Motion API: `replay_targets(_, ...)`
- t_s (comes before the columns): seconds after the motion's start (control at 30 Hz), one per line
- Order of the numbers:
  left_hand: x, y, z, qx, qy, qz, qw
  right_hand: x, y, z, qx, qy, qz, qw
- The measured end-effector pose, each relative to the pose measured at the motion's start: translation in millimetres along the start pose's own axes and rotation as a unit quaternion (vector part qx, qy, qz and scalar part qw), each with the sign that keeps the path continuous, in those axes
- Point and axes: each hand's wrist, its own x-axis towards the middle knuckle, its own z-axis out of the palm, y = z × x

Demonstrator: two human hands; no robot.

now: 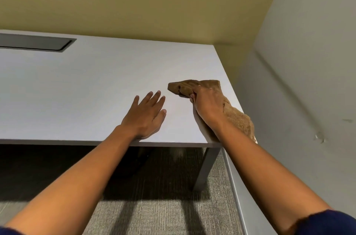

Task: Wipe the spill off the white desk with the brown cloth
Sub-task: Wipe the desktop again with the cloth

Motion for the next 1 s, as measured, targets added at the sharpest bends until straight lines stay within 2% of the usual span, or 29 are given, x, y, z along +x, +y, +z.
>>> replay_targets(0.1, 0.3, -1.2, -0.8, -0.011, 0.002, 0.005, 1.0, 15.6, 0.4, 1.4, 0.021, -0.008, 0.012, 1.0)
replay_targets(0.2, 3.4, -3.9, -0.8, -0.024, 0.007, 0.007, 1.0, 23.3, 0.4, -1.9, 0.049, -0.049, 0.04, 0.997)
replay_targets(0.43, 3.7, -2.6, -1.4, -0.03, 0.008, 0.006, 1.0, 18.8, -4.0, -14.2, 0.02, -0.082, 0.031, 0.996)
replay_targets(0.63, 4.0, -4.0, 0.0, -0.036, 0.012, 0.007, 0.999, -10.6, -9.7, -21.7, 0.033, -0.081, -0.019, 0.996)
replay_targets(0.83, 5.2, -5.4, 1.4, -0.084, 0.016, 0.009, 0.996, -46.1, -38.3, -21.8, 0.02, -0.068, -0.105, 0.992)
replay_targets(1.0, 2.8, -5.3, -0.8, -0.11, 0.029, 0.012, 0.993, -67.3, -57.0, -13.7, 0.016, -0.065, -0.11, 0.992)
